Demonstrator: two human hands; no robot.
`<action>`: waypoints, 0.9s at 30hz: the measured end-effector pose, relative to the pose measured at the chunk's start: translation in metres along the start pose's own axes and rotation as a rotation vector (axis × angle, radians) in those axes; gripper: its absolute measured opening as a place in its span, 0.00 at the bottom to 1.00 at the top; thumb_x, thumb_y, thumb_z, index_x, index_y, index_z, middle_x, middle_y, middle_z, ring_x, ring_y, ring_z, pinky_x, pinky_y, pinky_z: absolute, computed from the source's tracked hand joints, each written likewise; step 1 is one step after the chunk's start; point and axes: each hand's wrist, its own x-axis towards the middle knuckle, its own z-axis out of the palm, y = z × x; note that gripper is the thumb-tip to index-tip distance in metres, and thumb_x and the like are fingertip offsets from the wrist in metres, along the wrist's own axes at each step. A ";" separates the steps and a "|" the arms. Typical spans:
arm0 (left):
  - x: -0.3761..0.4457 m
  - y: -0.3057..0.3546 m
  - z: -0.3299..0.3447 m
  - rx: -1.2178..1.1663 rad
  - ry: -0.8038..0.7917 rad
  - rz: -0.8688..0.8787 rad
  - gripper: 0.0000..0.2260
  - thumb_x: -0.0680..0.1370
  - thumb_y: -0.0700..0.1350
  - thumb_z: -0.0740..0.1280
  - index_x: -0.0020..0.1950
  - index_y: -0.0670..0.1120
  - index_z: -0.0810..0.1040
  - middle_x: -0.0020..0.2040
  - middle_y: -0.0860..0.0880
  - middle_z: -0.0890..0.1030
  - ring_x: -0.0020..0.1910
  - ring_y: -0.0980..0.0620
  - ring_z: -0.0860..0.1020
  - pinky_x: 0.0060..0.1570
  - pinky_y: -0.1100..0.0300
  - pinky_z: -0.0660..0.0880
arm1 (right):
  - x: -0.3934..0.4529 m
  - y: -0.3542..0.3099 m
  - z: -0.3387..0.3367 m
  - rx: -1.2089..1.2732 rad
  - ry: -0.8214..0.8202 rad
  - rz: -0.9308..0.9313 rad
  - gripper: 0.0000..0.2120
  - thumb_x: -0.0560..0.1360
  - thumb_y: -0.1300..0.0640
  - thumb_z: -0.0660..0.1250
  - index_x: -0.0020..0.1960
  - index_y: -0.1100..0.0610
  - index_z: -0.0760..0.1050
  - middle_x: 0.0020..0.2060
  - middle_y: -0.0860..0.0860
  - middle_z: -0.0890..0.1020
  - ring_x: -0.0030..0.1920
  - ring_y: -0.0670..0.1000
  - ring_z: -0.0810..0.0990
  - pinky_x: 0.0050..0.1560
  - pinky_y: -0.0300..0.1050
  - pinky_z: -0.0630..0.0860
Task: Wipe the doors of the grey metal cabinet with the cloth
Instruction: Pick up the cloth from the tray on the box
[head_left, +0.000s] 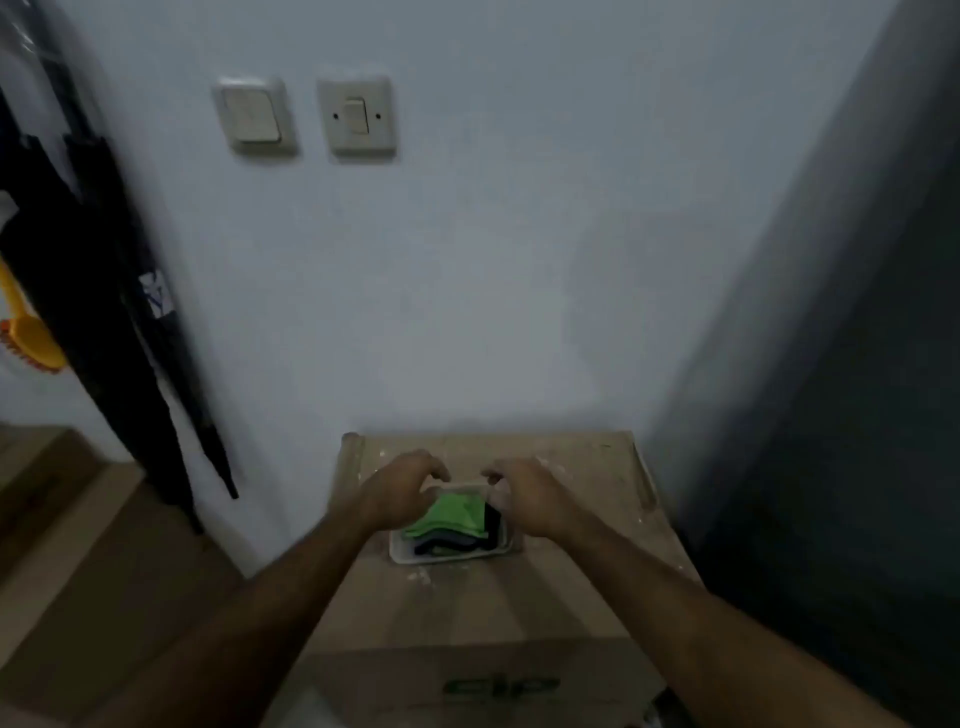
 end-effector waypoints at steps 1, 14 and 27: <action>0.002 -0.006 0.008 0.001 -0.041 -0.029 0.14 0.83 0.42 0.67 0.69 0.43 0.78 0.67 0.42 0.77 0.68 0.43 0.74 0.70 0.51 0.69 | 0.002 0.003 0.009 -0.005 -0.027 0.029 0.21 0.79 0.52 0.67 0.70 0.55 0.76 0.63 0.54 0.82 0.63 0.57 0.79 0.64 0.49 0.74; 0.003 -0.018 0.034 0.144 -0.221 -0.151 0.43 0.69 0.61 0.62 0.83 0.48 0.63 0.77 0.43 0.72 0.72 0.39 0.69 0.72 0.50 0.66 | 0.005 0.010 0.055 -0.036 -0.132 0.139 0.28 0.75 0.47 0.71 0.71 0.54 0.69 0.67 0.58 0.70 0.73 0.61 0.60 0.68 0.57 0.62; -0.007 -0.007 -0.021 -0.190 -0.090 -0.143 0.18 0.72 0.65 0.76 0.43 0.51 0.81 0.41 0.52 0.81 0.42 0.52 0.79 0.38 0.58 0.71 | -0.011 -0.020 0.018 0.702 0.167 0.222 0.11 0.78 0.51 0.72 0.53 0.59 0.79 0.46 0.53 0.85 0.44 0.50 0.83 0.45 0.48 0.80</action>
